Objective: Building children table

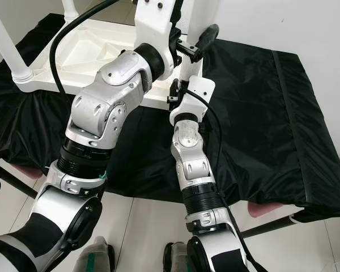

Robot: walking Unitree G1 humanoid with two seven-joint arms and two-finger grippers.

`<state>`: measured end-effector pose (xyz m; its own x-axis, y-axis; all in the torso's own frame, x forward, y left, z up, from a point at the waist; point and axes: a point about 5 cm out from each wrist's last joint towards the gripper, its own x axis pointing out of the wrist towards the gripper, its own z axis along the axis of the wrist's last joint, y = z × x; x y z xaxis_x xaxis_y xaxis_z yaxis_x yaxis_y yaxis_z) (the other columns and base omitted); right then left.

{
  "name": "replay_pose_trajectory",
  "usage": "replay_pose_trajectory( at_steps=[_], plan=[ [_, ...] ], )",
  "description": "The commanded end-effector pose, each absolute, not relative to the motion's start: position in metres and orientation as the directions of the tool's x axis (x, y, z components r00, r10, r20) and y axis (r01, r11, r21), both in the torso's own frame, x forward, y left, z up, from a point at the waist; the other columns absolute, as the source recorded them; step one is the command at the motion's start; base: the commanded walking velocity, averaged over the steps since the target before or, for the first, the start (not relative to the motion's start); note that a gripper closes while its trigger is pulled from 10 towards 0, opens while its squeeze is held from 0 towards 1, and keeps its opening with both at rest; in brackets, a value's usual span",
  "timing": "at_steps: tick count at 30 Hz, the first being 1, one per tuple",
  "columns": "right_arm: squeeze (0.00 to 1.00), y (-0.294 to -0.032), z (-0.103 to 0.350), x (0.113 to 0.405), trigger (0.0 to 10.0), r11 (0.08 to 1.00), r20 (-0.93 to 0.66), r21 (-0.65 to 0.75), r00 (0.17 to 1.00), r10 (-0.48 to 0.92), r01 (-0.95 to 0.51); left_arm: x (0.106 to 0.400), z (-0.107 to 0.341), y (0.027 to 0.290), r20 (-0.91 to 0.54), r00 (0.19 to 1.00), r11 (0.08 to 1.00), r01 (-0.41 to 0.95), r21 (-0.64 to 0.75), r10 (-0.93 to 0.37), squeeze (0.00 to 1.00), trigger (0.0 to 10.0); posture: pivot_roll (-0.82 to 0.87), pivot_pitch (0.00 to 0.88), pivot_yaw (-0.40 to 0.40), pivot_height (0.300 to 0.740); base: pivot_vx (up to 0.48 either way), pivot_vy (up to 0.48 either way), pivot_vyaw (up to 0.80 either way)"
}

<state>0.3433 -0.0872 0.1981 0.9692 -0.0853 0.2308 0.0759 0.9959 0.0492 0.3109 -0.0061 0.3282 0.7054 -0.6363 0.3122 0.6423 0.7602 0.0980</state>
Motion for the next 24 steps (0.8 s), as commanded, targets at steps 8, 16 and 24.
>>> replay_pose_trajectory(
  at_steps=[8,16,24],
  plan=[
    [0.00,-0.106,0.202,0.357,10.0,0.994,0.208,0.056,0.973,-0.100,0.090,0.309,0.318,0.010,0.308,0.725,0.780,0.615,0.112,-0.616,0.00,10.0,0.02,0.032,-0.057,0.740,0.000,0.000,0.00],
    [0.00,-0.124,0.204,0.366,10.0,0.996,0.208,0.016,0.974,-0.089,0.087,0.305,0.296,0.016,0.267,0.737,0.781,0.612,0.127,-0.621,0.00,10.0,0.02,0.028,-0.061,0.740,0.000,0.000,0.00],
    [0.00,-0.142,0.205,0.377,10.0,0.997,0.183,-0.014,0.980,-0.075,0.079,0.301,0.255,0.025,0.142,0.765,0.777,0.610,0.154,-0.628,0.00,10.0,0.02,0.026,-0.061,0.740,0.000,0.000,0.00]
  ],
)
